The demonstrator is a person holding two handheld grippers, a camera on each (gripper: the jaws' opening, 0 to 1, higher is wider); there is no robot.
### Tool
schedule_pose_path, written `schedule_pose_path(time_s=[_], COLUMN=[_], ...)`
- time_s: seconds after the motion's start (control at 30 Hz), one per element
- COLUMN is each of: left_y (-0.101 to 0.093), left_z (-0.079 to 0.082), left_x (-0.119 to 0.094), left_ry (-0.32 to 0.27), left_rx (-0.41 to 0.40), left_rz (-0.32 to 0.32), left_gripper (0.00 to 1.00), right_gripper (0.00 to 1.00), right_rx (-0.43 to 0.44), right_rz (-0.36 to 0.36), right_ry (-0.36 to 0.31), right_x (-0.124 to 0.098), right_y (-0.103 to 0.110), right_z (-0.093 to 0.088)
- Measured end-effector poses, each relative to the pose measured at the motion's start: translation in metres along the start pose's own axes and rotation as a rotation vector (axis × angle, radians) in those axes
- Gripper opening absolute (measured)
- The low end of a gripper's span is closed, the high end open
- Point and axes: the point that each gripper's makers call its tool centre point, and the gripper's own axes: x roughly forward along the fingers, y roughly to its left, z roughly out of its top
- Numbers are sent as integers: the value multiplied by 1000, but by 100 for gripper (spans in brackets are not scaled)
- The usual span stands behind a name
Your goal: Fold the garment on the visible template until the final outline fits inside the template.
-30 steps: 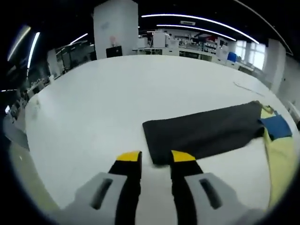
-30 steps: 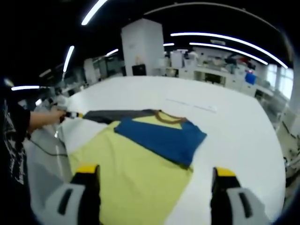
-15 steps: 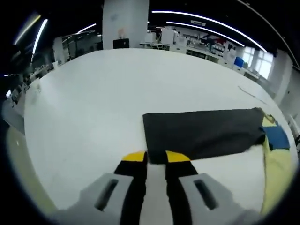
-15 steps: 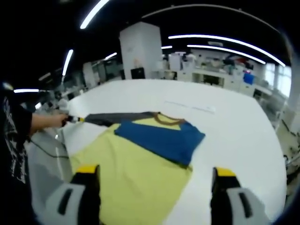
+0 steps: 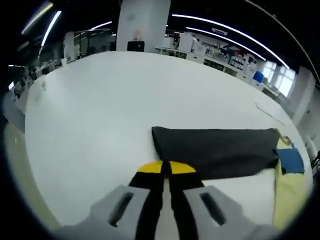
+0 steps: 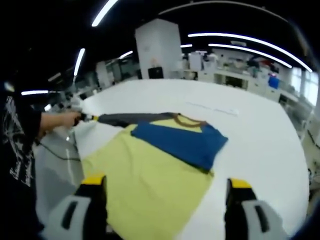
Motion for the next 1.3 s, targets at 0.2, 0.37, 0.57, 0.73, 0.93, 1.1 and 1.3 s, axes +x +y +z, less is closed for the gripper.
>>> schedule_pose_path(time_s=[0.2, 0.37, 0.57, 0.73, 0.93, 1.1, 1.3], left_y=[-2, -16, -41, -59, -101, -123, -152], left_z=[18, 36, 46, 56, 69, 73, 78], left_x=[8, 14, 6, 9, 1, -2, -4], left_ry=[-52, -80, -100, -109, -141, -143, -164], left_rx=[11, 22, 71, 105, 125, 147, 158], left_rz=[-29, -68, -116, -164, -254, -277, -318], left_gripper=[0, 0, 0, 0, 0, 0, 0], right_gripper=[99, 99, 99, 99, 99, 99, 99], right_rx=[6, 1, 6, 7, 2, -5, -35], right_rz=[12, 23, 36, 45, 39, 47, 57], right_ry=[0, 12, 13, 14, 16, -1, -5], right_x=[-2, -3, -3, -3, -1, -1, 1], right_y=[3, 6, 9, 10, 9, 14, 18], right_z=[-2, -4, -5, -6, -6, -3, -2])
